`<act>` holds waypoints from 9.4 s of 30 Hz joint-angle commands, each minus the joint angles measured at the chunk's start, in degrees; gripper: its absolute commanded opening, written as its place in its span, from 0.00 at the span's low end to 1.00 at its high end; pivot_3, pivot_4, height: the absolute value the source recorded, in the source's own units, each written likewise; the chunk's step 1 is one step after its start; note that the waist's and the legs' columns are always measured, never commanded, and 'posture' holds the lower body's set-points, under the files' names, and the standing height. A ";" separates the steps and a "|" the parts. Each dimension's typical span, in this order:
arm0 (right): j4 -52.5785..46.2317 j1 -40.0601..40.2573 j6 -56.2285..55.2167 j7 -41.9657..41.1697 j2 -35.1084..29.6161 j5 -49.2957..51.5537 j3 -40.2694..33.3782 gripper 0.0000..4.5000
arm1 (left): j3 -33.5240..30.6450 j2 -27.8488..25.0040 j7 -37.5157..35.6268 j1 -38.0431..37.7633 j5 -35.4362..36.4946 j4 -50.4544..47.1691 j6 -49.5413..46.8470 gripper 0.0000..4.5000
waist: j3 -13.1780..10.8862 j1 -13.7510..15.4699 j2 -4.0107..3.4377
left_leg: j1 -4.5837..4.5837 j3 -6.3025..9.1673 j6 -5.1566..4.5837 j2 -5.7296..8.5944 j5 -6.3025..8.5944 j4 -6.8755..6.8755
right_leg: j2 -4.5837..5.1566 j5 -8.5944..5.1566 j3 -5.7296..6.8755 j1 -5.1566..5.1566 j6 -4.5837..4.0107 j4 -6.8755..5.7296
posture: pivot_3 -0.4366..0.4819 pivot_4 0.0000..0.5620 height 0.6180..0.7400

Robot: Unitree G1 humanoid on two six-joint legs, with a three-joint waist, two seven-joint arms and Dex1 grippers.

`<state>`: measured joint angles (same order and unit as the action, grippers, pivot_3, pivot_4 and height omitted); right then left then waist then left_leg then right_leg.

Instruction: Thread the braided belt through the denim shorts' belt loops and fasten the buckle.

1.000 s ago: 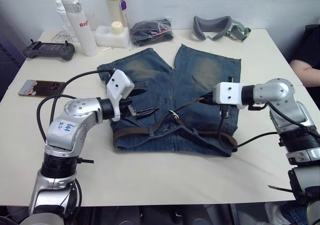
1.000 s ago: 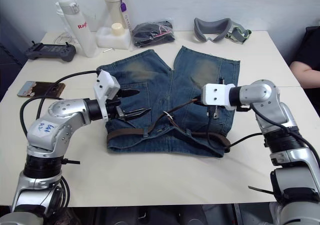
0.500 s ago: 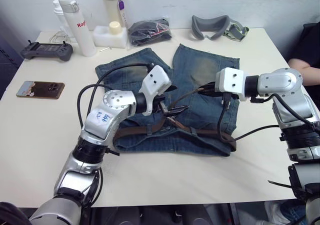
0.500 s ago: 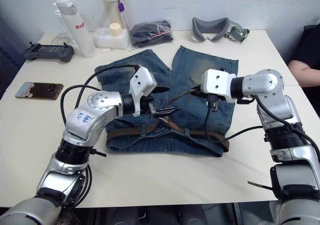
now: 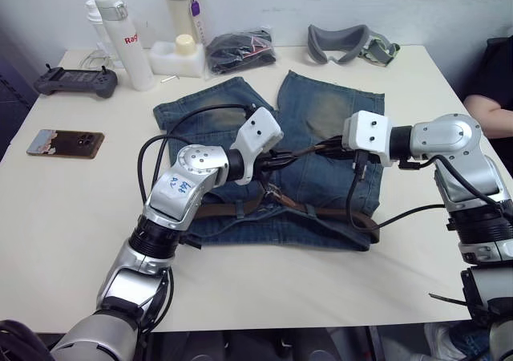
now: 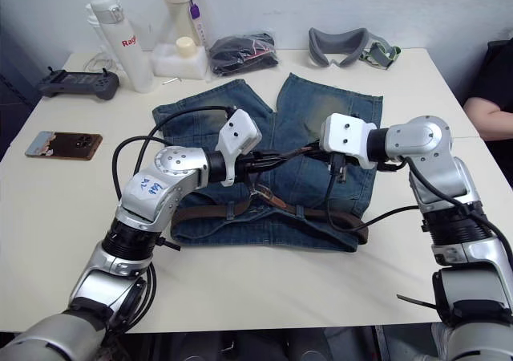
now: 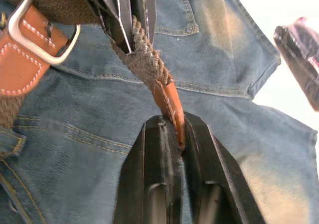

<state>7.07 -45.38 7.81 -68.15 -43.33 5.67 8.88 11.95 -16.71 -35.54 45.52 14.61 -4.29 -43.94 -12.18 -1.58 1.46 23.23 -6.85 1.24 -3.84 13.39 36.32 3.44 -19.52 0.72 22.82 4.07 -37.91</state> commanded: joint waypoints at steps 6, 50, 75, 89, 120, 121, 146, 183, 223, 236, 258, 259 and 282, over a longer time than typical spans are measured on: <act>-9.78 6.46 21.72 5.01 3.50 10.32 -4.70 0.95 | -11.47 5.64 8.96 2.08 4.99 0.39 -8.89 0.00 | 0.00 0.03 0.00 | 0.04 0.05 -0.02 0.00 0.01 0.09 | 0.06 0.00 0.01 -0.01 0.00 -0.06 | 0.48 0.27 0.99; -7.81 12.61 31.38 5.56 12.99 19.60 1.63 0.00 | -17.89 -1.84 17.40 -12.11 13.79 -10.16 -26.08 0.00 | 0.30 -0.06 0.34 | -0.04 0.12 0.09 -0.01 0.07 -0.12 | 0.13 0.00 0.08 -0.09 -0.01 0.09 | 0.48 0.27 0.99; -4.12 11.27 31.65 5.39 18.77 17.21 6.59 0.00 | -20.92 -6.38 15.90 -17.18 14.20 -8.18 -23.12 0.00 | 0.33 -0.27 0.39 | -0.07 0.08 0.14 -0.10 0.12 -0.15 | 0.14 -0.01 0.04 -0.06 -0.03 0.10 | 0.48 0.27 0.99; -3.20 6.71 36.47 6.73 19.50 20.36 3.11 0.00 | -19.49 -5.48 16.30 -17.98 14.24 -8.08 -21.20 0.00 | 0.33 -0.12 0.39 | -0.05 0.08 0.11 -0.29 0.18 -0.17 | 0.16 -0.01 0.05 -0.06 -0.04 0.15 | 0.48 0.27 0.99; 10.86 4.72 41.72 7.19 19.46 8.32 18.96 0.00 | -18.70 -0.16 13.45 -13.10 16.04 -4.20 -15.85 0.00 | 2.06 -0.22 0.88 | -0.36 0.09 -0.14 -0.41 0.62 -0.23 | 0.16 -0.06 0.12 -0.35 -0.13 0.28 | 0.48 0.27 0.99; 11.09 4.73 40.99 6.92 19.51 7.79 19.48 0.00 | -18.13 -0.22 12.41 -12.30 16.25 -3.87 -15.80 0.00 | 2.24 -0.24 0.92 | -0.42 0.07 -0.09 -0.45 0.67 -0.23 | 0.15 -0.09 0.12 -0.39 -0.18 0.28 | 0.48 0.27 0.99; 8.98 11.60 19.73 2.48 17.52 -11.02 32.01 0.00 | -19.01 13.18 4.27 16.59 21.36 17.73 -12.25 0.00 | 3.21 -0.28 0.40 | -2.10 0.12 0.42 -0.68 1.16 -0.73 | 0.00 -0.21 0.27 -2.15 -0.36 1.05 | 0.48 0.27 0.99; 5.27 16.25 23.25 2.55 17.47 -14.50 29.95 0.00 | -34.80 6.93 -1.21 28.90 32.83 27.06 -15.98 0.00 | 3.05 -0.50 0.05 | -1.28 -0.06 0.53 -0.34 0.99 -1.19 | 0.14 0.12 0.50 -1.47 0.21 1.90 | 0.48 0.27 0.99; -8.49 1.21 6.06 7.42 -3.47 1.74 -4.74 1.00 | -3.90 -8.64 -0.19 4.63 21.98 -5.72 -11.69 0.00 | 1.28 -0.03 0.00 | 0.05 -0.53 0.23 -0.25 0.88 -0.95 | -0.11 -0.02 -0.02 -0.06 0.11 1.91 | 0.48 0.27 0.99; -10.61 -1.68 -0.42 2.15 -4.84 -1.55 -0.64 1.00 | 3.85 -7.86 -3.88 7.92 7.01 0.85 -0.28 0.00 | 1.24 0.02 -0.01 | 0.06 -0.81 0.17 -0.64 0.92 -0.44 | -0.44 -0.02 -0.24 -0.01 0.11 1.63 | 0.48 0.27 0.99; -4.05 -2.67 -3.49 -1.27 -2.59 -3.17 2.10 0.00 | -5.70 -10.42 -6.83 6.63 9.76 -3.83 -6.86 0.55 | 1.22 -0.39 0.01 | -0.03 -1.61 0.18 -0.88 0.93 0.30 | -0.93 -0.03 -1.20 0.84 0.06 0.11 | 0.48 0.27 0.99; -3.89 -2.31 -3.41 -1.36 -3.08 -3.13 1.72 0.00 | -6.99 -13.36 -7.90 5.36 9.83 -4.83 -7.11 0.66 | 1.21 -0.49 0.01 | -0.03 -1.61 0.18 -0.90 0.93 0.35 | -0.92 -0.03 -1.21 0.84 0.06 0.08 | 0.48 0.27 0.99; -7.62 1.28 0.63 -0.47 -3.48 -2.14 0.56 0.00 | 3.86 -33.28 -15.99 -6.44 4.87 -17.27 -11.73 0.80 | 1.16 -1.49 0.10 | 0.00 -1.60 0.06 -0.94 1.04 0.63 | -0.93 -0.05 -1.66 0.83 0.01 -0.05 | 0.48 0.27 0.99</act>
<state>1.46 -43.62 8.75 -68.99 -46.64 2.75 11.08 16.81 -49.56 -51.63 38.26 20.03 -21.47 -55.96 -11.02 -3.07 1.56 23.23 -8.45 1.30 -4.78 14.43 36.95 2.51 -19.57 -0.95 23.65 4.08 -37.96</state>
